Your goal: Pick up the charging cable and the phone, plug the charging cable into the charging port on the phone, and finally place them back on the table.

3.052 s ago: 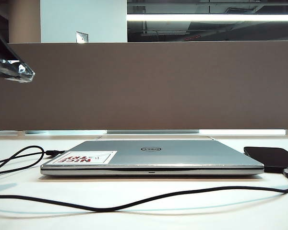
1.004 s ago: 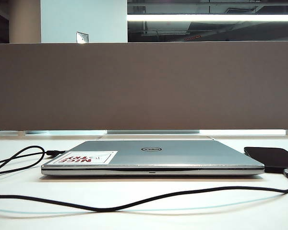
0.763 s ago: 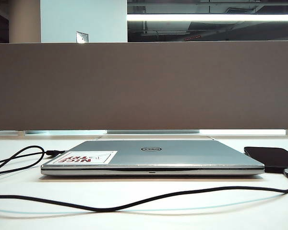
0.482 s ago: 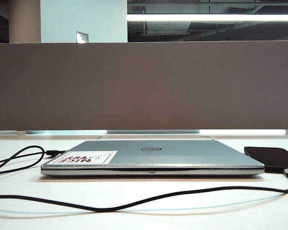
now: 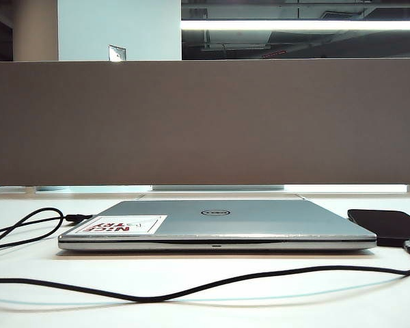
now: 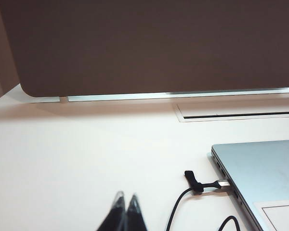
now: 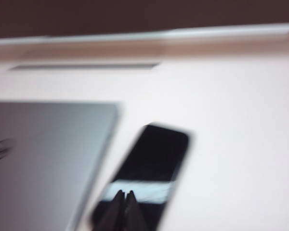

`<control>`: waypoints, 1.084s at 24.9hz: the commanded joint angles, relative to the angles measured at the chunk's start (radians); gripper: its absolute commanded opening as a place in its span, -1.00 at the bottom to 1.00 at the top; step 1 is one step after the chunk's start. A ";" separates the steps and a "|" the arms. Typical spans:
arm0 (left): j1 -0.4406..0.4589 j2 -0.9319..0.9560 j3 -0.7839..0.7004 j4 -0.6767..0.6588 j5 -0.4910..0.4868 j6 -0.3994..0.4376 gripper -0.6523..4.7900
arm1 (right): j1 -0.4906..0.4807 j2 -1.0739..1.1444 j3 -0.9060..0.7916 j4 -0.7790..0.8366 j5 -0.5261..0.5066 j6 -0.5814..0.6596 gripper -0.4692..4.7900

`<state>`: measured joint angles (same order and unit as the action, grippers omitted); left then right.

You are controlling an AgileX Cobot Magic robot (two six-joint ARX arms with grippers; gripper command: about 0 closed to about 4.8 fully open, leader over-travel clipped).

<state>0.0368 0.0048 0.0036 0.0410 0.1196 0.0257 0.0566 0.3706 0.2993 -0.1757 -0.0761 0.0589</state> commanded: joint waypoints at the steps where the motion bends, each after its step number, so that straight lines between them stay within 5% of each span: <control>1: 0.000 0.000 0.004 0.013 0.000 0.001 -0.77 | 0.000 -0.065 -0.055 0.101 0.070 -0.019 -0.84; 12: 0.000 0.000 0.004 0.013 0.000 0.001 -0.77 | 0.000 -0.330 -0.243 0.158 0.187 -0.019 -0.84; 27: 0.000 0.000 0.004 0.013 0.000 0.001 -0.77 | -0.076 -0.371 -0.281 0.159 0.077 -0.019 -0.84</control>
<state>0.0368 0.0044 0.0036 0.0410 0.1196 0.0257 -0.0196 0.0013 0.0147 -0.0422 -0.0071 0.0406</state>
